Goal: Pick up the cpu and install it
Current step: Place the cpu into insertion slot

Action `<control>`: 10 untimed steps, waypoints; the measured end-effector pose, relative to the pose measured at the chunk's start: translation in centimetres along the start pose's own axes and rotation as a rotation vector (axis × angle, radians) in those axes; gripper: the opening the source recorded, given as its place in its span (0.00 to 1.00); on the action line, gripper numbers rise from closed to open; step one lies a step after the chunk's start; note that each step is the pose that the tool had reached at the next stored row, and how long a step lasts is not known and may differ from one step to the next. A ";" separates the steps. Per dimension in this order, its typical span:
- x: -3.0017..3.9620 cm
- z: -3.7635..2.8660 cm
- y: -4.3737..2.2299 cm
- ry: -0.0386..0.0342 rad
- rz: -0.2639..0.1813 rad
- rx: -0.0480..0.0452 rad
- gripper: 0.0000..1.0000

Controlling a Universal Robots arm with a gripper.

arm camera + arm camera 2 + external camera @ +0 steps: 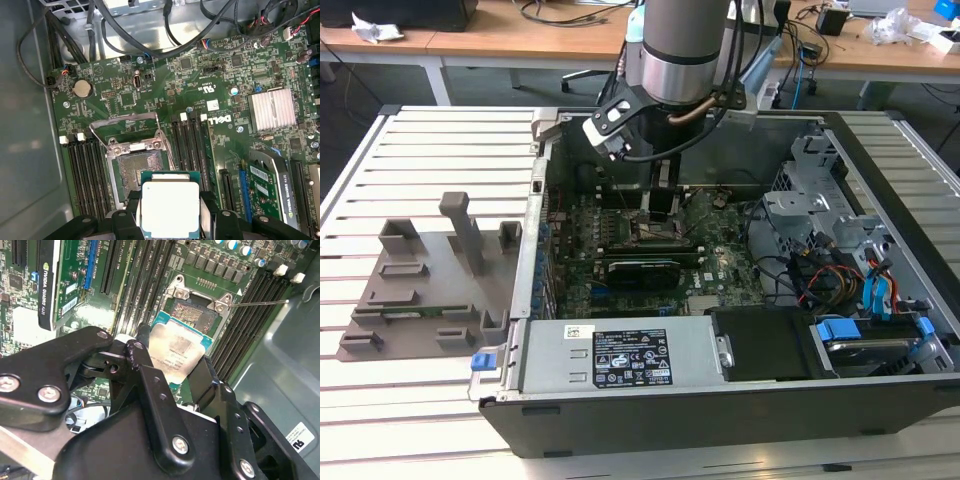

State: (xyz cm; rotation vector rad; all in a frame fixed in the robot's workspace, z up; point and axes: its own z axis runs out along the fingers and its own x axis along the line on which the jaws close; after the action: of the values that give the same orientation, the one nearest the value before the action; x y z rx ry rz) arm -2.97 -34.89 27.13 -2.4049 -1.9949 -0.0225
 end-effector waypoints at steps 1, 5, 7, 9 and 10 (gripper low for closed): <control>0.02 0.05 0.00 0.0000 0.000 0.0000 0.55; 0.30 0.26 -0.04 0.0000 0.000 0.0000 0.55; 0.53 0.33 -0.08 -0.0001 0.000 0.0000 0.55; 0.65 0.44 -0.09 0.0000 0.000 0.0000 0.55; 0.67 0.47 -0.09 -0.0001 0.000 0.0000 0.55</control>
State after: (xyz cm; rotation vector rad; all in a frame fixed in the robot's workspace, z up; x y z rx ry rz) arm -2.93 -34.20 26.67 -2.4045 -1.9954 -0.0225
